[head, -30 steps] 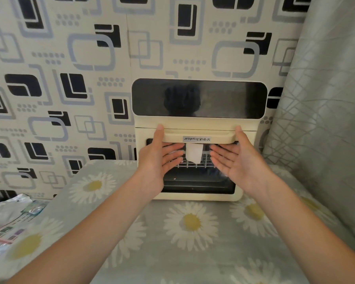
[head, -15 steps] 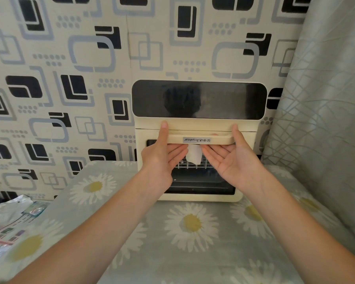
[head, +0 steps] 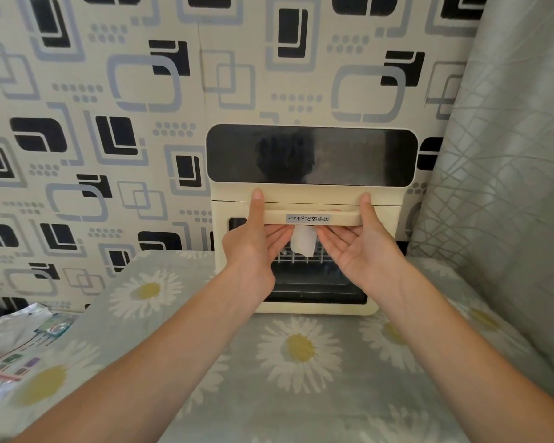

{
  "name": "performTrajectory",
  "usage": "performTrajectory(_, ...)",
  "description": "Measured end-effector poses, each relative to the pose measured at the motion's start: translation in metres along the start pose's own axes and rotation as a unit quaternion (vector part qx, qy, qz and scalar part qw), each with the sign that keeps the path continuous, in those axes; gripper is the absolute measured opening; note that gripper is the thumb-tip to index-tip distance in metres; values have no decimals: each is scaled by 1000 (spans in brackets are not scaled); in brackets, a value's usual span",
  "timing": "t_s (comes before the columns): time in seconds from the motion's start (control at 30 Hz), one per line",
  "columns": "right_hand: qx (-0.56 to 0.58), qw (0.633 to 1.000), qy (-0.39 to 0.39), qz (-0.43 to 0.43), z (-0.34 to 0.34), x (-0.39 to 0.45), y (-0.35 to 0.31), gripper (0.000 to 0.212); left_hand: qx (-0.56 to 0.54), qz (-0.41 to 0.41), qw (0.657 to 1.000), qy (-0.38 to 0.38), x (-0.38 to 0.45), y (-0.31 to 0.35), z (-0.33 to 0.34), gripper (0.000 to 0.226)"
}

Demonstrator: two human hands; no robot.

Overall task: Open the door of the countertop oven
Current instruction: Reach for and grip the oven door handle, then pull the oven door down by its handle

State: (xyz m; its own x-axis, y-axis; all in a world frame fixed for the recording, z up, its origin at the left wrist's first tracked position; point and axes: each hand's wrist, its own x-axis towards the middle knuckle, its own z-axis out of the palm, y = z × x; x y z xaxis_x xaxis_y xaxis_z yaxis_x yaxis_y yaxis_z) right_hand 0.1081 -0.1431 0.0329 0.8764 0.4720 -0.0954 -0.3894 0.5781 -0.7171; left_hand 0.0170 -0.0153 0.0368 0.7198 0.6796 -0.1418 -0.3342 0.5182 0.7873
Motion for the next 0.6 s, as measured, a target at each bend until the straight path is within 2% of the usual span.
performTrajectory(0.6,-12,1000,5,-3,2,0,1,52,1,-2,1000,5,-2,1,0,38)
